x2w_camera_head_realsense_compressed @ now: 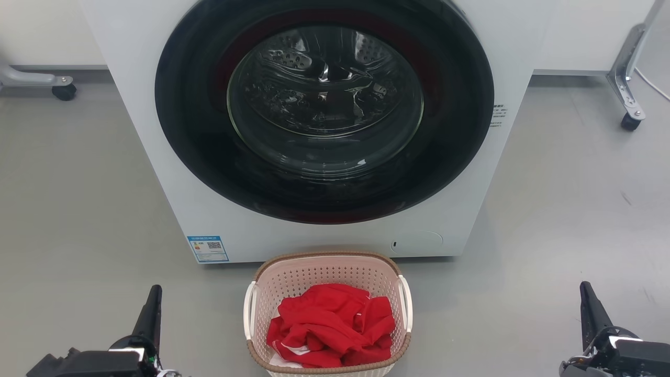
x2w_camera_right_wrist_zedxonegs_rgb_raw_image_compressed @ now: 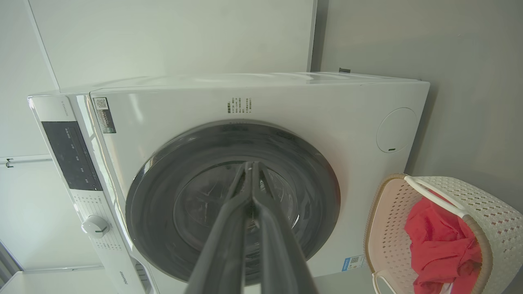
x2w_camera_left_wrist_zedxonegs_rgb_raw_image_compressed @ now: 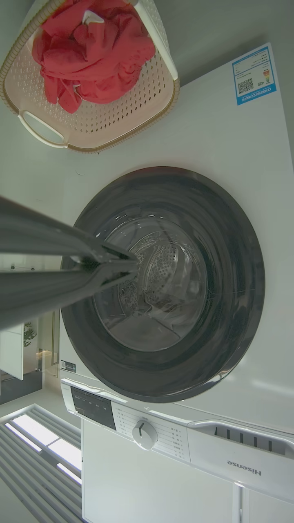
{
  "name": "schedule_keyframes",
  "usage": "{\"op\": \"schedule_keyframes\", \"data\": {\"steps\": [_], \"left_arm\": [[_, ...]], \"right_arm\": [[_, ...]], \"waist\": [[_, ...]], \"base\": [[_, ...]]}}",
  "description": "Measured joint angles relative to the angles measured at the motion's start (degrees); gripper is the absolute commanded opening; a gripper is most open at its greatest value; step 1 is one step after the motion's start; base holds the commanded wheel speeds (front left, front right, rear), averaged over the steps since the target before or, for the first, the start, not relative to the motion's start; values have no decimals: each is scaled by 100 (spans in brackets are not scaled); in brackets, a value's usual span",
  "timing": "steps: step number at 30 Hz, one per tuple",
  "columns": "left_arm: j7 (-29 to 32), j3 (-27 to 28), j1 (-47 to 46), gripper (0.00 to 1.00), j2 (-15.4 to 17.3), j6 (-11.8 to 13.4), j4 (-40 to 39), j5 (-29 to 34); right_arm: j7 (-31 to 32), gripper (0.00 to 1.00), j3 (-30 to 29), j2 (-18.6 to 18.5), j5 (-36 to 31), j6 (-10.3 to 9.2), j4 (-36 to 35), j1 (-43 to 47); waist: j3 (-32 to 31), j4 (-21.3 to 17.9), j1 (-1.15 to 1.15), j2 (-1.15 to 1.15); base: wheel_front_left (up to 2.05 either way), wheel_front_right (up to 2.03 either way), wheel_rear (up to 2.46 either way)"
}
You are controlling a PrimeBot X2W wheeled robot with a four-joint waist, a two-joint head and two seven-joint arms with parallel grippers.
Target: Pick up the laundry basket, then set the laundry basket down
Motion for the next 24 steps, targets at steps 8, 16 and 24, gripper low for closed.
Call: {"op": "schedule_keyframes", "data": {"steps": [8,16,24], "left_arm": [[0,0,0,0,0,0,0,-1],[0,0,0,0,0,0,0,-1],[-1,-29,266,100,-77,10,286,0]], "right_arm": [[0,0,0,0,0,0,0,0],[0,0,0,0,0,0,0,0],[-1,100,36,102,-1,-32,291,229]], "waist": [[0,0,0,0],[0,0,0,0],[1,0,0,0]], "base": [[0,0,0],[0,0,0],[0,0,0]]}}
